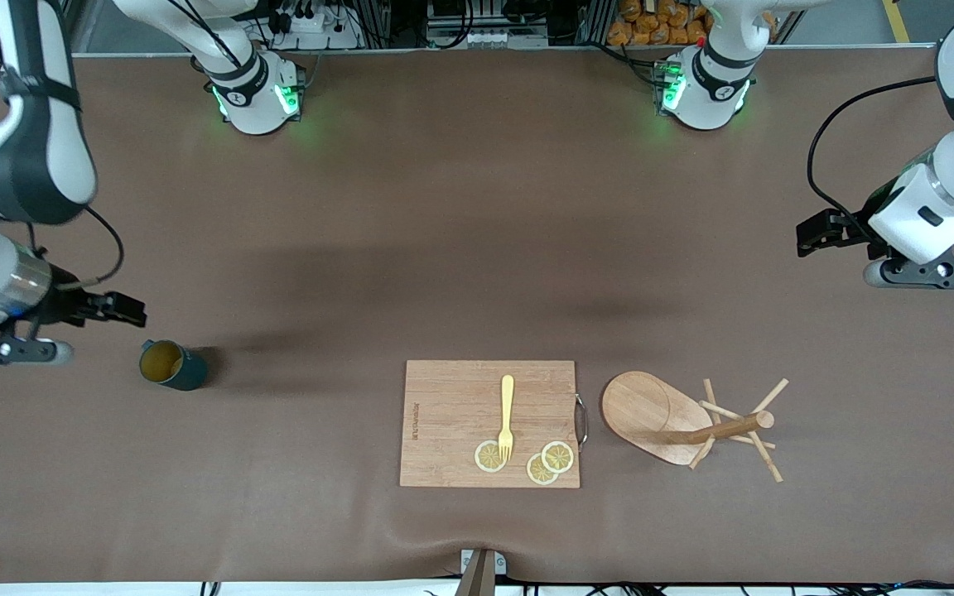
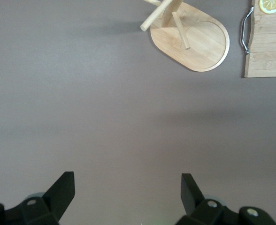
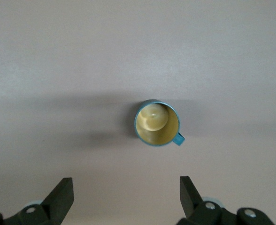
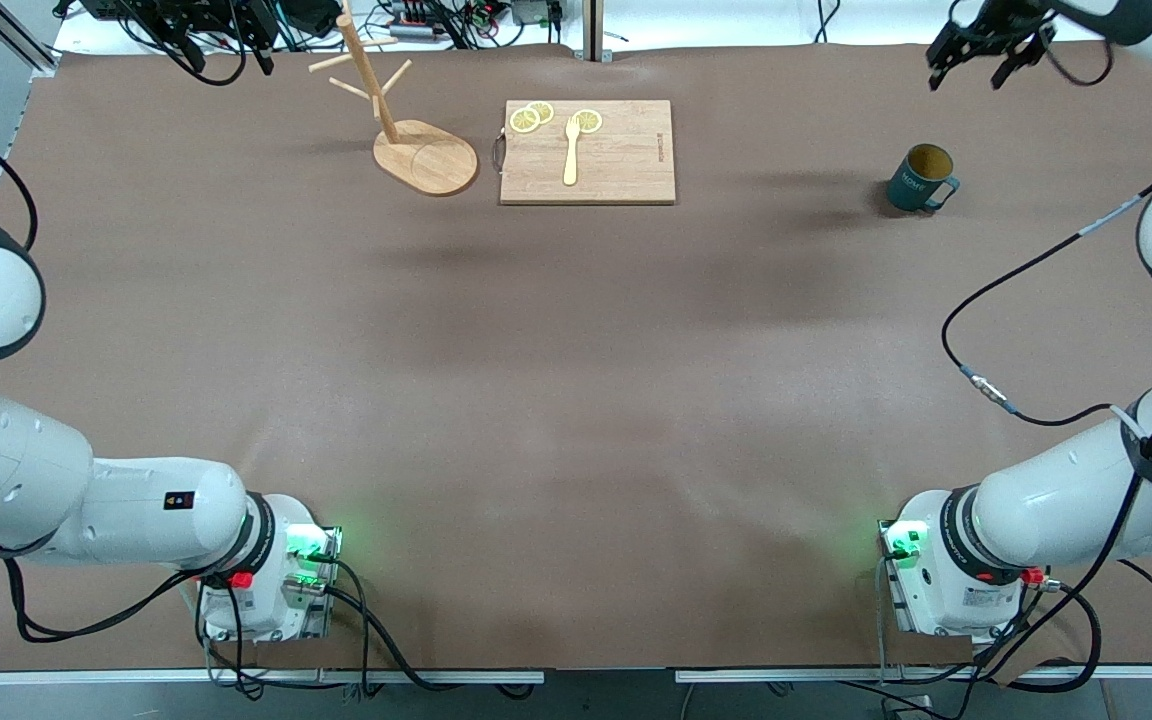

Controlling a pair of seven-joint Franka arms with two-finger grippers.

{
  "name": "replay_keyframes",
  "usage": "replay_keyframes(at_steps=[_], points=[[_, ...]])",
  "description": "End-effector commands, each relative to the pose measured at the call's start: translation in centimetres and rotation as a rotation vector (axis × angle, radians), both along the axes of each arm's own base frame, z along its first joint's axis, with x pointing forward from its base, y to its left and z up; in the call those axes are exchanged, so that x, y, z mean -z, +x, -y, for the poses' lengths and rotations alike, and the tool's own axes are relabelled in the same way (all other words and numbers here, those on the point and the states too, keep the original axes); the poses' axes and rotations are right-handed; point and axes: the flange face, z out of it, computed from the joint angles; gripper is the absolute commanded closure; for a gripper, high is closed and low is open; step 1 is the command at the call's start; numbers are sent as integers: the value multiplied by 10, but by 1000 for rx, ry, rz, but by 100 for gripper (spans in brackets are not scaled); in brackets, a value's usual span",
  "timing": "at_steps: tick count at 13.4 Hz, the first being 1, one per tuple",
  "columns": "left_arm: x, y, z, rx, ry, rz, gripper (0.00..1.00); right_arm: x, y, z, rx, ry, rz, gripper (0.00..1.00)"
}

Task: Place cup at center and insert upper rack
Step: 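Reach the right gripper down toward the teal mug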

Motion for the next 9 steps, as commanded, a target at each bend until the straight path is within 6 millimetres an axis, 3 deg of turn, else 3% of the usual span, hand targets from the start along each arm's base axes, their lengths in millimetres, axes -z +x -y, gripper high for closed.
replay_keyframes(at_steps=[1, 3, 9], points=[[3, 2, -1, -7, 13, 5, 0, 43, -1, -1, 7, -6, 9, 0], [1, 2, 4, 1, 12, 11, 0, 78, 2, 1, 8, -14, 5, 0], [1, 2, 0, -4, 10, 12, 0, 140, 13, -7, -3, -23, 8, 0]])
